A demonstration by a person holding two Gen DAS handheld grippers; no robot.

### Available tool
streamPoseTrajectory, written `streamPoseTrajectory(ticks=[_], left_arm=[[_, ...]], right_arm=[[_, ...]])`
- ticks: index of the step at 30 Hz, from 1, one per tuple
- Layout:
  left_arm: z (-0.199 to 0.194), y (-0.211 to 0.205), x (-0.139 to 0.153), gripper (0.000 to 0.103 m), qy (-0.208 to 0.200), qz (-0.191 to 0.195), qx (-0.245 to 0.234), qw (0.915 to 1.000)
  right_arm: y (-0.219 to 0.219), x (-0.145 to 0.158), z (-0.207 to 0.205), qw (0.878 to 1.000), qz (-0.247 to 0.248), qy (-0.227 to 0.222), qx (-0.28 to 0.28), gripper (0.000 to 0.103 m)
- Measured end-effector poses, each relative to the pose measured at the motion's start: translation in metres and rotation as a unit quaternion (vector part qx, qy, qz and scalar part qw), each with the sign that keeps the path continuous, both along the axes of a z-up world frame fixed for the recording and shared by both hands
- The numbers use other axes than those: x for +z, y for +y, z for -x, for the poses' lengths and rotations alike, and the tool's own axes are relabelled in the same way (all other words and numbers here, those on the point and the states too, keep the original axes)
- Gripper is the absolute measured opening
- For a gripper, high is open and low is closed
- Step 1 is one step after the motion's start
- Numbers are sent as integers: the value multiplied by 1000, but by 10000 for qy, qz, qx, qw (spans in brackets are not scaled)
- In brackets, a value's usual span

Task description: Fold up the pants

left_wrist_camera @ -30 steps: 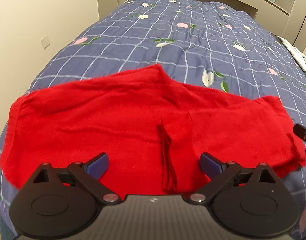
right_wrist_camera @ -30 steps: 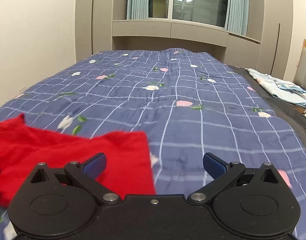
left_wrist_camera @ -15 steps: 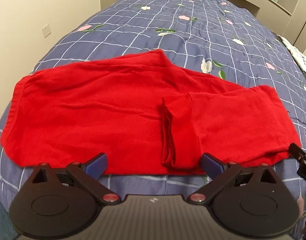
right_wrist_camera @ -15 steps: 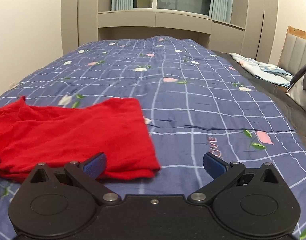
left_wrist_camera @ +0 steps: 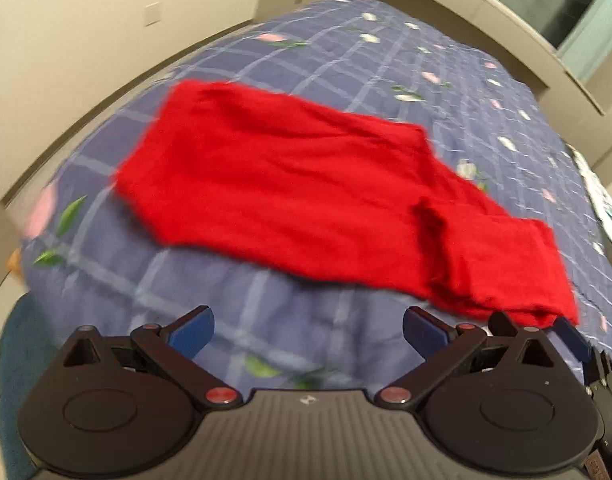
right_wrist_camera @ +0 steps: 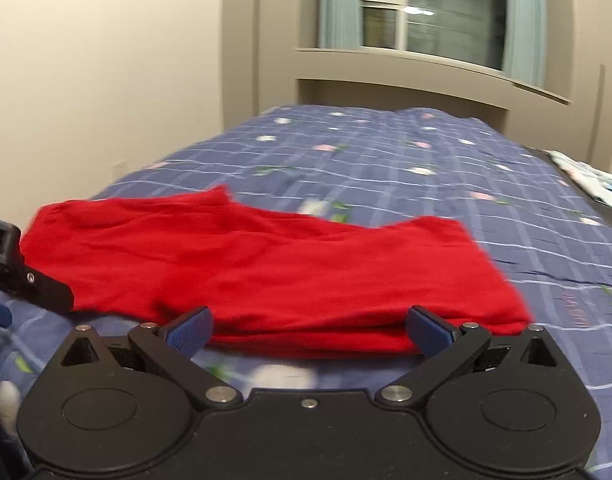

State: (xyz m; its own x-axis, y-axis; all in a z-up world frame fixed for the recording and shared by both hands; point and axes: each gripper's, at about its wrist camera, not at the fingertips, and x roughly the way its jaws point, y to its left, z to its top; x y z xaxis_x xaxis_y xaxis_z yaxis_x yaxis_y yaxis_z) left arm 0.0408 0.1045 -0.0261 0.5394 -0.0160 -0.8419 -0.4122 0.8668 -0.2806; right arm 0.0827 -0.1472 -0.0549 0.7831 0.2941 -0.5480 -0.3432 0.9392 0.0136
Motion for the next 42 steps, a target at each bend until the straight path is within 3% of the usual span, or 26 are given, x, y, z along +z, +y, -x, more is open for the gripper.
streamPoseTrajectory(ticks=[8,19,21,24,26,29,35,36,39,42], left_arm=[[29,30,-4,102,-86,-72,340,9994],[37,44,-17,102,-138,120,571,9982],[39,49,-14,102,-380,37,683,9969],[36,55,-14,102,-981,-381,702,9920],[26,61,-18,102,-1076,-480,651,9909],[13,78,-31,102,-1046,44,764,9916],[10,102,-45,102,-1594,881,1084,9773],[12,103,-47,99,-1664,932,1155,9748],[15,102,-48,74,-1773,773,1325,9721],[16,103,-51,66,-1843,819,1457,9686]], right_arm=[[43,-3,11,9977,231,-18,635,102],[44,3,22,9975,346,-177,595,103],[43,4,21,9973,320,-224,628,103],[44,9,9,9973,262,-276,628,102],[46,13,-3,9972,248,-400,573,103],[48,17,-24,9970,275,-577,446,103],[55,5,-76,9946,798,-557,349,103],[56,1,-82,9948,820,-480,379,103],[62,-16,-92,9940,972,-172,470,103],[66,-31,-94,9948,904,-124,450,103]])
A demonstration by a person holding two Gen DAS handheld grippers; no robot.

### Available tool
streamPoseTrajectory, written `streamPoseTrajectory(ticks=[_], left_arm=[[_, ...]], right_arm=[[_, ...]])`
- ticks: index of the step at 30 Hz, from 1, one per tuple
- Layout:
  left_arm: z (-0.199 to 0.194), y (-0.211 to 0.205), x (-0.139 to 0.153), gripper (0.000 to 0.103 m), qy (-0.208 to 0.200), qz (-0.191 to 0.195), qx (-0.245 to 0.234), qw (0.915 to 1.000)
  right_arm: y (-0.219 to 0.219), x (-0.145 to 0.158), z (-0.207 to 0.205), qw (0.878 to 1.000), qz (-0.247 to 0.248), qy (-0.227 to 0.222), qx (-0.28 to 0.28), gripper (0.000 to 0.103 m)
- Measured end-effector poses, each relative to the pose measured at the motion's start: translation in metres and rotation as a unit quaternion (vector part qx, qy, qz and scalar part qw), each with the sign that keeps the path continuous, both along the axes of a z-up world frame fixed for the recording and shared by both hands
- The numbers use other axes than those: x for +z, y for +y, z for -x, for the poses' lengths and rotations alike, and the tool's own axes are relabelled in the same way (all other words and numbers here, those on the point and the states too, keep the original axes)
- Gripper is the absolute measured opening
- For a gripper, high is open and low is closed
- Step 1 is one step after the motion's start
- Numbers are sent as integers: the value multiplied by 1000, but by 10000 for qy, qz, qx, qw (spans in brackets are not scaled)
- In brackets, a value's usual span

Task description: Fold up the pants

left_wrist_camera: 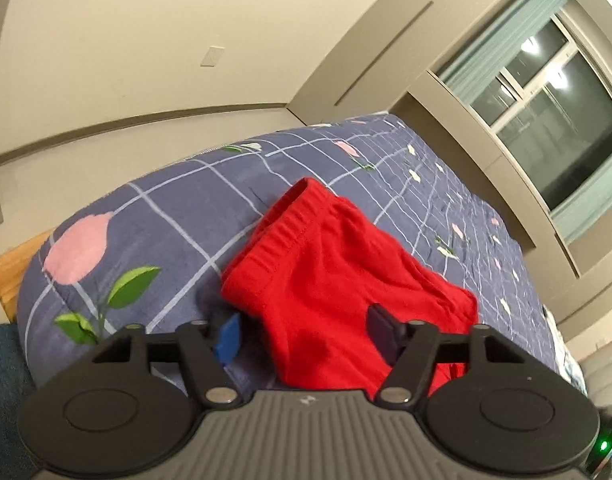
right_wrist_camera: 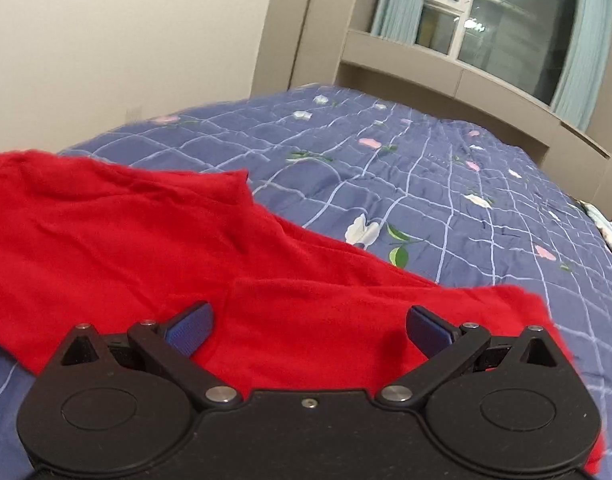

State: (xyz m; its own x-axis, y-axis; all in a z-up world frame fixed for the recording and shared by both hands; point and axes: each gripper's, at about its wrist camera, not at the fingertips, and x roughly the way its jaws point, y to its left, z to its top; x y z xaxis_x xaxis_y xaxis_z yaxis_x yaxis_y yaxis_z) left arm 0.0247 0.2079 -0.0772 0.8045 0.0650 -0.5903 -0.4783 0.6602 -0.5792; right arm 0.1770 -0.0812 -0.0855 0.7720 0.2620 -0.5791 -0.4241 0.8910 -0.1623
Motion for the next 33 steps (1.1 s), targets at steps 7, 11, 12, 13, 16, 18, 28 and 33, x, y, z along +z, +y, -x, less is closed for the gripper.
streamPoseTrajectory(ticks=[7,11,12,13,16,18,28,33], left_arm=[[-3,5,-9,61,127,49,238,9996],[-4,2,-8,54,220,-16,250,9994],[-4,1,-8,40,291,-76,305,9991],[-6,1,-8,27,343,-107,336,9988],[-8,-1,-6,14,415,-146,415,9982],[-9,-3,-2,9,374,-221,423,9982],[-23,-33,42,4,114,-1089,185,9938],[-25,-41,45,4,156,-1204,234,9923]], right_arm=[[-5,-6,2,9998,-210,-70,0,103],[-6,-8,5,9996,-253,-155,-11,103],[-5,-8,7,9995,-234,-199,-16,103],[-4,-8,9,9995,-205,-247,-17,103],[-2,-8,12,9993,-135,-353,-19,103],[-3,-9,12,9992,-144,-367,-21,103],[-18,10,10,9990,-427,-140,-46,103],[-44,38,39,9953,-886,-400,-16,103]])
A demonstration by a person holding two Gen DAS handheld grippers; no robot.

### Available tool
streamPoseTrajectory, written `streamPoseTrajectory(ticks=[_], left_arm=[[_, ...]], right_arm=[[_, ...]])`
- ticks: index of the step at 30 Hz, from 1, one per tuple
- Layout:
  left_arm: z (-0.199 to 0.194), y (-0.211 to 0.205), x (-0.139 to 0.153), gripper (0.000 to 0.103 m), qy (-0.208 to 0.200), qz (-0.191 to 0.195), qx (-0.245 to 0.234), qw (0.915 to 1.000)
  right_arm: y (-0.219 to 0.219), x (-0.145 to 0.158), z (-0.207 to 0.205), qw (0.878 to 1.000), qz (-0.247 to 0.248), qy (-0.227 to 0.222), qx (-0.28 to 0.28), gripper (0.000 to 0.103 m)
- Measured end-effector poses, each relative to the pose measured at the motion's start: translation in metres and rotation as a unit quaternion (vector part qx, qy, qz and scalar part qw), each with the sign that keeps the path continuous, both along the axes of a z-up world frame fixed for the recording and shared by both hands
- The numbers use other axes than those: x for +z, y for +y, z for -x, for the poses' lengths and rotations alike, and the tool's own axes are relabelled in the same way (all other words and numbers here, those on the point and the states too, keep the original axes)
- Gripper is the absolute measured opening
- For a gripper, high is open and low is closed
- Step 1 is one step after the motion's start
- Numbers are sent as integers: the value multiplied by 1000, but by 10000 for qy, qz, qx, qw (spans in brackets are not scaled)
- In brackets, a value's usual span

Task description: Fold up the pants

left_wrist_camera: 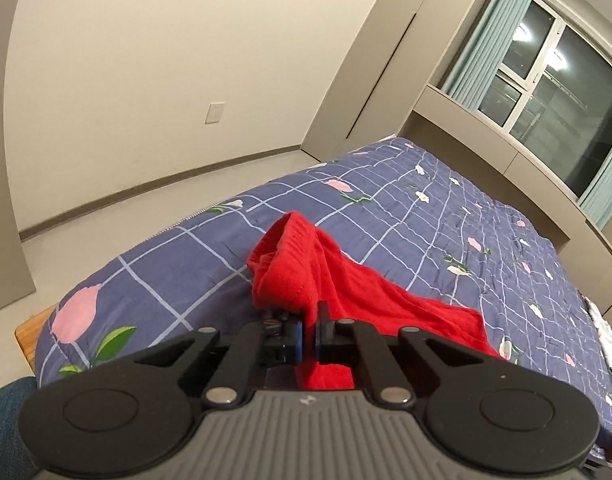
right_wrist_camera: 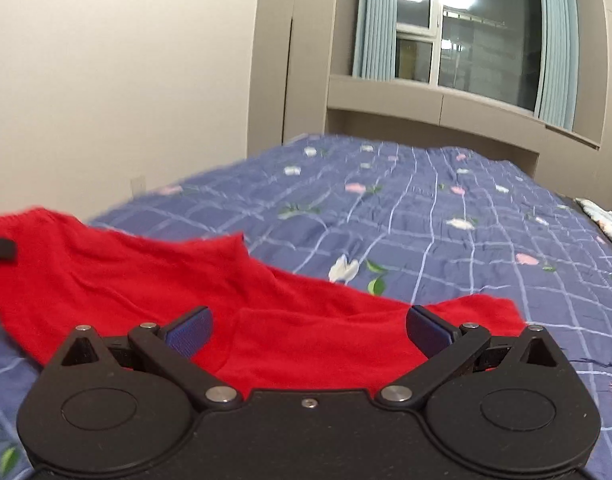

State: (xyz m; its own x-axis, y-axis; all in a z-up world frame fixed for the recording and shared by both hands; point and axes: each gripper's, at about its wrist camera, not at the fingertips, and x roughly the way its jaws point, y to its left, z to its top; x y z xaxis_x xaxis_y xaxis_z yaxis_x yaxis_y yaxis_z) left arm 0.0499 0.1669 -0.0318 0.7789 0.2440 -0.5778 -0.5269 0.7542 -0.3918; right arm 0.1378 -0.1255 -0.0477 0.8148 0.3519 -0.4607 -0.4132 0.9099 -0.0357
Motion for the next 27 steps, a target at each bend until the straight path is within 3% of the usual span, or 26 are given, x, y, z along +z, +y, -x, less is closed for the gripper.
streamPoseTrajectory(ticks=[4,8,16,20,27], left_arm=[[-1,-4,7,4,11,-172,-67,9998],[-5,-8,15,4,178,-196,-11,9996],[-26,-56,66,4,-329,-714,-675,9946],[-45,-100,88,4,-655,-904,-1249,9859],[-87,-208,98,4,-782,-1021,-2515,9593]], right_arm=[[-13,9,20,9999,-34,-133,27,103],[-15,-2,27,9999,78,-7,73,103],[-38,-10,39,9997,-132,2,-213,103],[-64,-6,50,9981,-40,-234,-563,103],[-126,-7,71,9907,36,-357,-1309,103]])
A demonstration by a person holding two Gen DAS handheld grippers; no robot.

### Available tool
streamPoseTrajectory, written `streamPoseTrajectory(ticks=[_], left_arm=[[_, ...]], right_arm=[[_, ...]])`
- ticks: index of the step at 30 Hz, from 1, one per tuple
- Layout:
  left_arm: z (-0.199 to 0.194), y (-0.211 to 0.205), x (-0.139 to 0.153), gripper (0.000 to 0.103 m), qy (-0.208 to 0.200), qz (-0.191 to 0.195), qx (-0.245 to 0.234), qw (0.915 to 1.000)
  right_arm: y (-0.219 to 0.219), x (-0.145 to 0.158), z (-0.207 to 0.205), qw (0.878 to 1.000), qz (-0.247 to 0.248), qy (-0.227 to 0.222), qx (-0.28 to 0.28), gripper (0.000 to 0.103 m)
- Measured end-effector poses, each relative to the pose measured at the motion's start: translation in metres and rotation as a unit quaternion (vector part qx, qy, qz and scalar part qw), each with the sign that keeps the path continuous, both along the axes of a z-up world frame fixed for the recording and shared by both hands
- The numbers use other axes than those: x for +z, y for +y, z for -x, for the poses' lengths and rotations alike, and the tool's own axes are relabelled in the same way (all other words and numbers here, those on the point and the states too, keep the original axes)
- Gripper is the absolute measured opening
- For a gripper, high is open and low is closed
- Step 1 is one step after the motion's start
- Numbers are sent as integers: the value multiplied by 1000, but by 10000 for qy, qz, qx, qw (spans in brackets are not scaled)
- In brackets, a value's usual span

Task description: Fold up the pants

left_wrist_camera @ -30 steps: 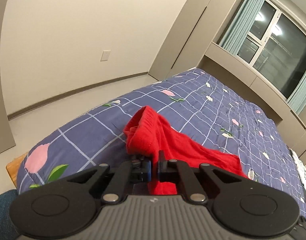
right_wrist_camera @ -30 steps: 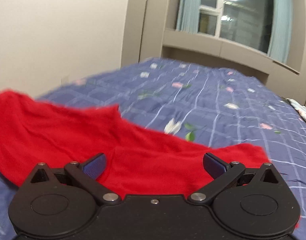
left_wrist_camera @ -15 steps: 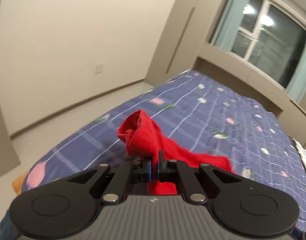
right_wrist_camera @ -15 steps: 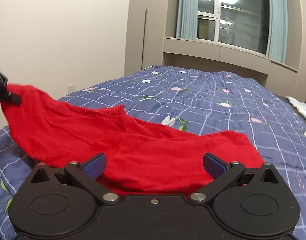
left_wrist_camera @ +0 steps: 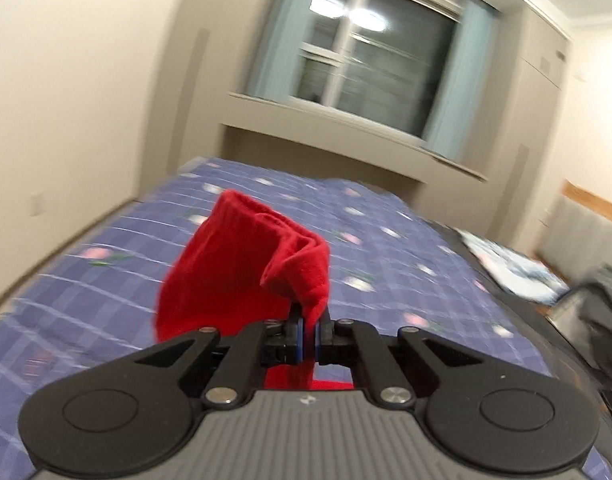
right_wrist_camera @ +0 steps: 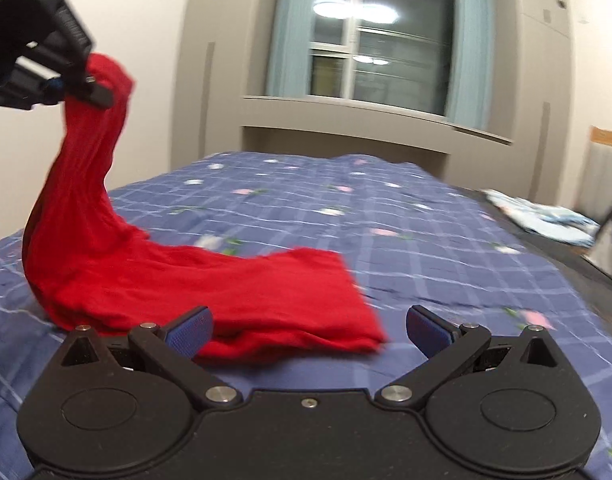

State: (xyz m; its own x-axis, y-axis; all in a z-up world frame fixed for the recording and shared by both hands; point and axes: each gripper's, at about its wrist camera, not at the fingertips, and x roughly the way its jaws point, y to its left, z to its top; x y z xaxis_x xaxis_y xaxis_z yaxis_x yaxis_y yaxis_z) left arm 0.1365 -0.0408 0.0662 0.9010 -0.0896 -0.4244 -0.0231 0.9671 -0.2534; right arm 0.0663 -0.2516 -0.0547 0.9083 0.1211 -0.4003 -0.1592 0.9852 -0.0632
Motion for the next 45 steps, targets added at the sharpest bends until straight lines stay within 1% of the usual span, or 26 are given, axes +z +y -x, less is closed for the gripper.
streamPoseTrajectory(ticks=[3,5,8,9,11,12,13,15,16,17,19,20,22,24,26,30,33,34,36,38,40,41,42,43,45], left_arm=[[-17,-48,-12,4,158,-150,-469,9987],[-29,-78,-29,5,419,-367,-744,9957],[-47,-115,-67,10,1112,-826,-1091,9843],[-50,-119,-79,13,1357,-876,-1156,9801],[-48,-124,-97,18,1828,-853,-1259,9713],[-43,-122,-99,29,1851,-800,-1253,9714],[-37,-119,-98,50,1755,-754,-1274,9733],[-26,-109,-91,73,1532,-675,-1254,9779],[-19,-103,-87,77,1411,-610,-1223,9805],[-14,-96,-83,78,1343,-548,-1204,9821],[-13,-81,-76,85,1374,-493,-1100,9831],[-13,-72,-70,87,1378,-467,-998,9843],[-9,-54,-66,95,1393,-401,-719,9868],[-5,-33,-64,98,1457,-336,-465,9877],[-5,-8,-64,98,1579,-279,-82,9870],[2,40,-70,98,1835,-188,759,9799],[8,71,-81,98,2017,51,1167,9725],[8,78,-84,98,2073,131,1235,9704],[9,87,-91,98,2107,326,1194,9697],[9,91,-95,98,2090,492,1067,9708],[7,90,-98,98,2114,487,935,9717],[4,89,-100,98,2125,442,871,9723],[2,85,-101,98,2155,398,822,9722],[0,82,-104,98,2180,383,778,9721],[-2,77,-107,98,2243,380,690,9713]], right_arm=[[-25,-7,6,9990,-41,111,-421,103],[-42,-9,12,9977,-93,154,-654,103],[-59,-13,19,9957,-153,198,-890,103],[-62,-15,21,9952,-170,228,-935,103],[-67,-18,23,9944,-192,266,-1008,103],[-70,-20,25,9940,-212,275,-1038,103],[-72,-22,26,9937,-237,289,-1054,103],[-73,-25,28,9934,-283,349,-1060,103],[-73,-27,26,9933,-300,390,-1049,103],[-70,-28,26,9932,-316,428,-1032,103],[-66,-30,24,9936,-357,472,-967,103],[-64,-30,23,9939,-385,479,-913,103],[-58,-29,22,9951,-401,466,-780,103],[-52,-26,18,9964,-394,435,-604,103],[-48,-22,12,9974,-455,410,-388,103],[-40,-11,-11,9954,-874,401,46,103],[-31,-3,-39,9921,-1113,448,375,103],[-28,0,-45,9903,-1226,461,460,103],[-26,0,-62,9844,-1544,616,580,103],[-25,-3,-80,9789,-1804,842,469,103],[-25,-8,-93,9720,-2039,1095,405,102],[-26,-11,-97,9671,-2217,1178,407,100],[-27,-14,-100,9621,-2391,1249,407,93],[-27,-16,-101,9595,-2463,1327,335,90],[-26,-18,-101,9599,-2457,1342,141,80]])
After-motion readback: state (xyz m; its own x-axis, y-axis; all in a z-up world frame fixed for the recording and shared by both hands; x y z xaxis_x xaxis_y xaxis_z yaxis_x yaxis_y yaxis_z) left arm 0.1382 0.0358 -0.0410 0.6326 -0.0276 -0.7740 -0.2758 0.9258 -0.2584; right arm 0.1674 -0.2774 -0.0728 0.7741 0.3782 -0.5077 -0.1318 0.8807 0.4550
